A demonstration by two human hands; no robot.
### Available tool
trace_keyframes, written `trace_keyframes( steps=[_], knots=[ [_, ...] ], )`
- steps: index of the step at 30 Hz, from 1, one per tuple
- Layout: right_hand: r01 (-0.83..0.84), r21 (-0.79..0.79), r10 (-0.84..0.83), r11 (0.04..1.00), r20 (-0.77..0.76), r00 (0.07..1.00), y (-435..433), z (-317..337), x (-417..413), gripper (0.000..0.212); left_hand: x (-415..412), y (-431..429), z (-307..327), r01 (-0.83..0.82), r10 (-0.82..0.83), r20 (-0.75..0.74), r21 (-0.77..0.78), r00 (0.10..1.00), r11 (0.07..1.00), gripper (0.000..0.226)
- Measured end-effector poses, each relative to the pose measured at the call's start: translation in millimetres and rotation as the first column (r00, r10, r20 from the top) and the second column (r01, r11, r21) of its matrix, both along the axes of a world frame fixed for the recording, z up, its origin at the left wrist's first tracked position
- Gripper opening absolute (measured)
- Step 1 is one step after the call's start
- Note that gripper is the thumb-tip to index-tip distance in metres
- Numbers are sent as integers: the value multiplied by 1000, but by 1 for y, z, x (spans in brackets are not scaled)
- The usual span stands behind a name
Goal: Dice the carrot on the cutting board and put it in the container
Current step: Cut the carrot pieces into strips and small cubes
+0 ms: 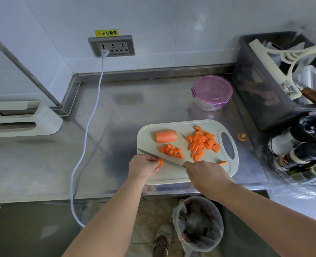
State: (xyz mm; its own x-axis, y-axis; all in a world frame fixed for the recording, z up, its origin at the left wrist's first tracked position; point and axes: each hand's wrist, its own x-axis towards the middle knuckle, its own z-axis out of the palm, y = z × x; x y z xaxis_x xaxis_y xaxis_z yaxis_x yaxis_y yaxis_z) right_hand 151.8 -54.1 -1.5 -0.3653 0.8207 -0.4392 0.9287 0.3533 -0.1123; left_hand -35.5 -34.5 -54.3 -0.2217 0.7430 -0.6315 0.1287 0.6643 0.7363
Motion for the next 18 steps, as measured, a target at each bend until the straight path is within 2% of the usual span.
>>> trace_keyframes(
  steps=[6, 18],
  knots=[
    [-70, 35, 67, 997, 58, 996, 7, 2, 2, 32, 1, 0, 3, 1, -1, 11, 16, 1000, 1000, 13],
    [-141, -12, 142, 990, 132, 981, 11, -4, 0, 38, 1, -1, 9, 44, -43, -19, 57, 999, 997, 11]
  ],
)
